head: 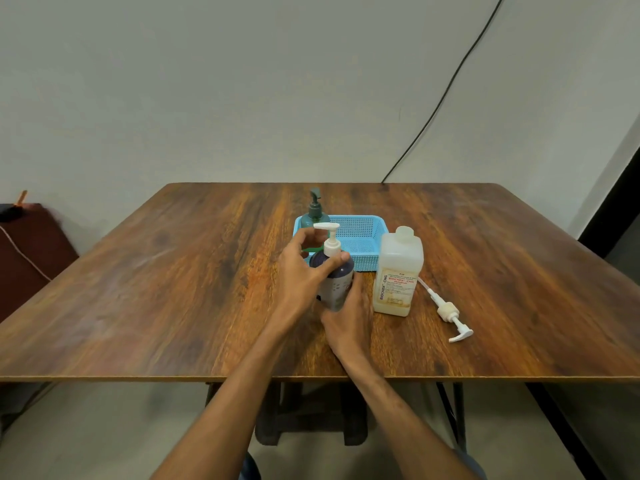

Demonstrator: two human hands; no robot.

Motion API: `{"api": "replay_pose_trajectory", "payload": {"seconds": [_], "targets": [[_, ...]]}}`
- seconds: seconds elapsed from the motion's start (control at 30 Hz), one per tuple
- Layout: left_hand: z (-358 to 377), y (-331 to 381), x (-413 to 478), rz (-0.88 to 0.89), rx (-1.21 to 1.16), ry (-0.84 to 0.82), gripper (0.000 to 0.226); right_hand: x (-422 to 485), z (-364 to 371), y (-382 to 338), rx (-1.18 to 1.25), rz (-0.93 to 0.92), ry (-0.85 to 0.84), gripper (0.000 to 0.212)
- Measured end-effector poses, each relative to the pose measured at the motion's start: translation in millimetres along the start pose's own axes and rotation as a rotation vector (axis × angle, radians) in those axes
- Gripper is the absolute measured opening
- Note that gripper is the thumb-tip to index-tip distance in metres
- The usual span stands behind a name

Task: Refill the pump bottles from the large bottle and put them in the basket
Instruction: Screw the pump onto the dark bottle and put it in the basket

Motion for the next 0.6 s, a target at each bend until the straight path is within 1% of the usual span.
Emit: {"api": "replay_pose_trajectory", "payload": {"seconds": [0.07, 0.1, 0.13, 0.17, 0.23, 0.27, 0.3, 0.33, 0.37, 0.43, 0.47, 0.53, 0.6], "targets": [[1.7, 1.0, 1.6, 0.011, 0.011, 0.035, 0.034, 0.0, 0.1, 0.1, -0.003, -0.002, 0.003, 0.083], [1.1, 0.3, 3.1, 0.015, 0.024, 0.027, 0.029, -0.1, 0.2, 0.3, -0.002, -0.005, 0.004, 0.083], [0.4, -0.7, 4.3, 0.011, 0.022, -0.018, 0.027, -0.5, 0.1, 0.0, -0.002, -0.002, 0.003, 0.085], [0.0, -2.2, 5.2, 0.001, 0.002, -0.097, 0.029, -0.8, -0.1, -0.2, 0.002, -0.001, 0.003, 0.087], [0.9, -4.4, 1.3, -0.051, -0.088, -0.293, 0.042, -1.5, -0.3, -0.7, 0.010, -0.004, -0.007, 0.088], [2.2, -4.5, -2.8, -0.083, -0.129, -0.357, 0.050, -1.6, -0.4, -1.4, 0.009, -0.005, -0.016, 0.087], [3.9, -4.3, -5.9, -0.102, -0.138, -0.360, 0.058, -1.3, -0.1, -1.0, 0.003, -0.006, -0.020, 0.087], [5.3, -3.9, -7.3, -0.103, -0.117, -0.299, 0.064, -1.3, -0.7, -1.2, -0.008, -0.006, -0.021, 0.086], [6.7, -3.8, -7.3, -0.091, -0.071, -0.195, 0.065, -1.0, -0.9, -0.3, -0.017, -0.012, -0.016, 0.083], [8.9, -1.8, -6.8, -0.062, -0.036, 0.014, 0.054, -1.6, -2.4, -1.2, -0.027, -0.024, -0.008, 0.079], [9.6, -0.8, -6.3, -0.054, -0.053, 0.081, 0.045, -2.2, -2.8, -2.0, -0.028, -0.023, -0.006, 0.080], [9.0, 0.4, -3.8, -0.041, -0.064, 0.124, 0.033, -3.0, -3.1, -2.4, -0.029, -0.016, -0.002, 0.083], [5.6, -2.4, 1.2, -0.032, -0.031, 0.049, 0.025, -3.0, -2.1, -2.4, -0.018, -0.009, -0.006, 0.085]]}}
Point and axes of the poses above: each hand's wrist, its own x-axis towards the middle knuckle, its own z-axis out of the palm, y = z × x, the point moved 4 cm from there along x, towards the middle knuckle, and after that the axes turned 8 degrees about -z, right-handed, at the moved point
